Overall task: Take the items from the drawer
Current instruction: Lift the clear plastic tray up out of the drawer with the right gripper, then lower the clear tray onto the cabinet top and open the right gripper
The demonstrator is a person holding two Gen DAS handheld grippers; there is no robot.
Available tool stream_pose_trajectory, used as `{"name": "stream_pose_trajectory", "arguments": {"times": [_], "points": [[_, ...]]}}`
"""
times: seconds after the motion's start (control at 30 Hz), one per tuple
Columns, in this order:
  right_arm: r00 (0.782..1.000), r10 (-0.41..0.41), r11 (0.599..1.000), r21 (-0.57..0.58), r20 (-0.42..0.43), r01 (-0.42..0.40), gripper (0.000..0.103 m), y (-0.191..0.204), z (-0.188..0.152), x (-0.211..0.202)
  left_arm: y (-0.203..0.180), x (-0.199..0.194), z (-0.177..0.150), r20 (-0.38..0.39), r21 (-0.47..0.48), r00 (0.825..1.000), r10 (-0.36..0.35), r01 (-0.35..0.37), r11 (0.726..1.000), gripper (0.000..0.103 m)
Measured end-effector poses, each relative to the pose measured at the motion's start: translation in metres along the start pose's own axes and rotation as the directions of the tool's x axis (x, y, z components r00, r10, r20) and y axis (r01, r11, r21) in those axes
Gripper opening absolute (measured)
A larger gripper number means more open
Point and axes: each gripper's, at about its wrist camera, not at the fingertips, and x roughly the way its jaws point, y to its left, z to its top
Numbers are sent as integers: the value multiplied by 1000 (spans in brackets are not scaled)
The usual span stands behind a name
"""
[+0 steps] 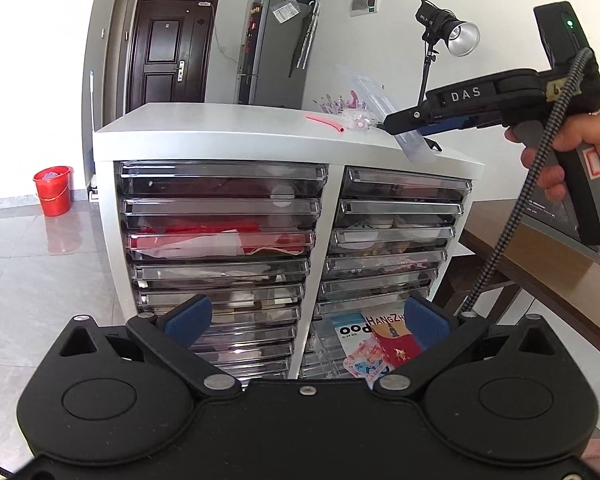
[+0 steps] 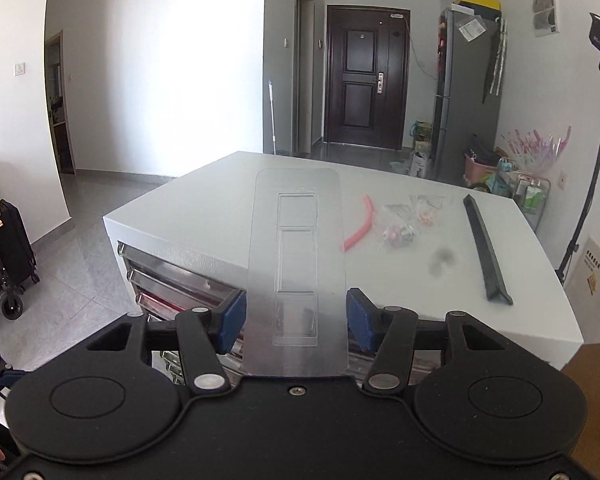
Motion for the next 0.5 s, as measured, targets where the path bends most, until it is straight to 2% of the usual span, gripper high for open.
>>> {"name": "stream_pose_trajectory", "arguments": {"times": [0.3,0.5], "points": [[1000,-3,998,-58,-26,1,57,12,38,49,17,-3,2,15,-31,999,39,-38,999,103],[998,-21,998,-54,-62,18,57,12,57,87,28,-4,4,24,-52,998,65,-63,997,103]]}}
